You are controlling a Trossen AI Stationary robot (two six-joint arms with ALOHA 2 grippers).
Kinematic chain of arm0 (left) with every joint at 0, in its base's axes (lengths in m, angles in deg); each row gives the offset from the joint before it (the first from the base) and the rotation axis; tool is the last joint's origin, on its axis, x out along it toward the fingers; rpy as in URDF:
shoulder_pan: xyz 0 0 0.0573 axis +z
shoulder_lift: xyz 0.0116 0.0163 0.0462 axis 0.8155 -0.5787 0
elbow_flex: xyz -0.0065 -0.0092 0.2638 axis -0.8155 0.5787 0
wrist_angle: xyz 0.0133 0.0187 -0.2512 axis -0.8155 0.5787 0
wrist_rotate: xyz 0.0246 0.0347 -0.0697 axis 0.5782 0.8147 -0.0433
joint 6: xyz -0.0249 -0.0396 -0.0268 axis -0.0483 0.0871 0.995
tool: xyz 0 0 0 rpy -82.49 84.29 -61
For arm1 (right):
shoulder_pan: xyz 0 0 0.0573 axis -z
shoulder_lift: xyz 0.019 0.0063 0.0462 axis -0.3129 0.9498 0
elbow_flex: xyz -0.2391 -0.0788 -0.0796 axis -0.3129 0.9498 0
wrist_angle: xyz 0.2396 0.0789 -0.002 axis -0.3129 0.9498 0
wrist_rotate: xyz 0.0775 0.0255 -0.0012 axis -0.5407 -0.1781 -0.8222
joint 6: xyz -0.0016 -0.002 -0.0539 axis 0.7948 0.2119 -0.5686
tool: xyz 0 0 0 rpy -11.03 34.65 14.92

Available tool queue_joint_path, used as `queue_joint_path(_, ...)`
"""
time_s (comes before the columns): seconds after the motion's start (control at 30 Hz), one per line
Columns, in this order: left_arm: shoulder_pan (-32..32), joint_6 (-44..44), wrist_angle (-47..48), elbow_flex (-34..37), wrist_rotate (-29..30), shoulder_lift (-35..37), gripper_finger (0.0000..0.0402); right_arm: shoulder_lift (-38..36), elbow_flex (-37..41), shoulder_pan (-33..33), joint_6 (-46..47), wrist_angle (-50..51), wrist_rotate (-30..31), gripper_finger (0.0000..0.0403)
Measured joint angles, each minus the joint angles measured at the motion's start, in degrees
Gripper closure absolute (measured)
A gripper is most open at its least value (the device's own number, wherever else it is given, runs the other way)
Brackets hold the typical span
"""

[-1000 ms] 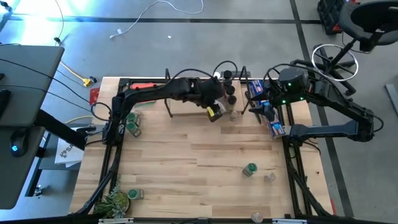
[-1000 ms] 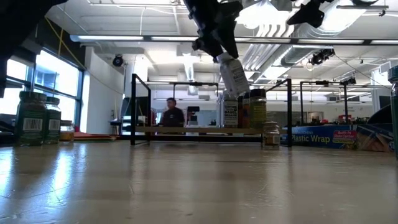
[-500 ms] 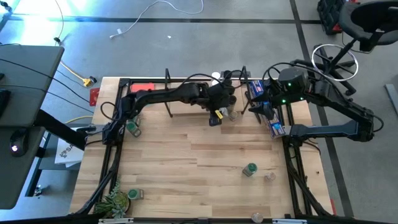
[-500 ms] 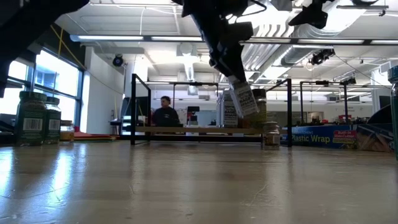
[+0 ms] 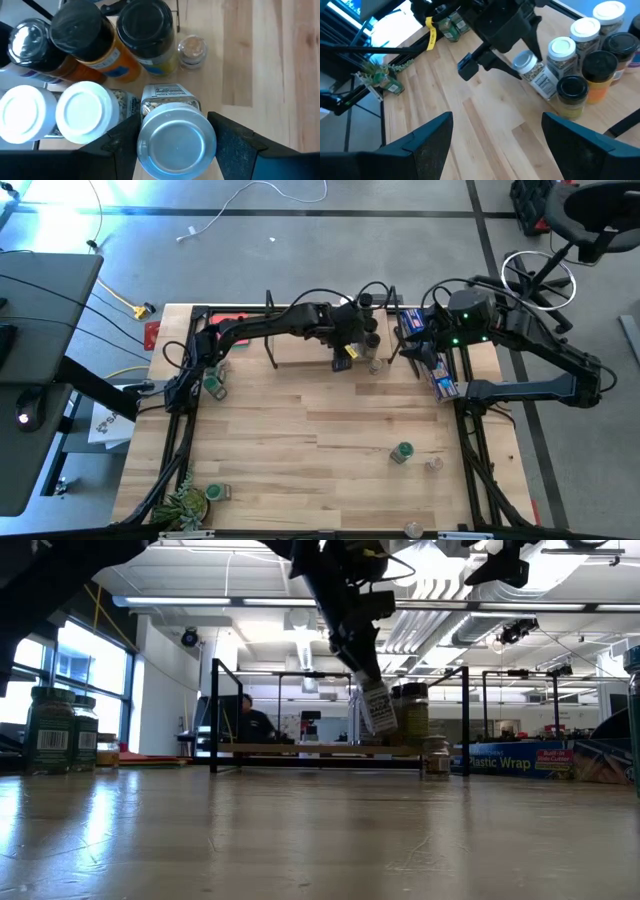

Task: Shelf spices
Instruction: Put the white seasoning bottle on the shelf aligned with the other white seasoning bottles

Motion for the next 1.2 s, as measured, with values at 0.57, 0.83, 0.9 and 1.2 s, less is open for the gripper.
queue_joint_path(0.57, 0.1, -2.4, 2.5, 0.0, -0.2, 0.0, 0.0193, 0.0, 0.0, 0.0, -0.5, 0.0, 0.3, 0.0102)
queue_joint_path(0.83, 0.1, -3.3, 2.3, 0.0, 4.0, 0.0, 0.0183, 0.0, 0.0, 0.0, -0.4, 0.0, 0.3, 0.0102)
queue_joint_path(0.9, 0.1, -3.3, 2.2, 0.0, 4.5, 0.0, 0.0181, 0.0, 0.0, 0.0, -0.4, 0.0, 0.3, 0.0102)
queue_joint_path(1.2, 0.1, -3.3, 1.1, 0.0, 4.2, -0.1, 0.0179, 0.0, 0.0, 0.0, -0.5, 0.0, 0.3, 0.0102)
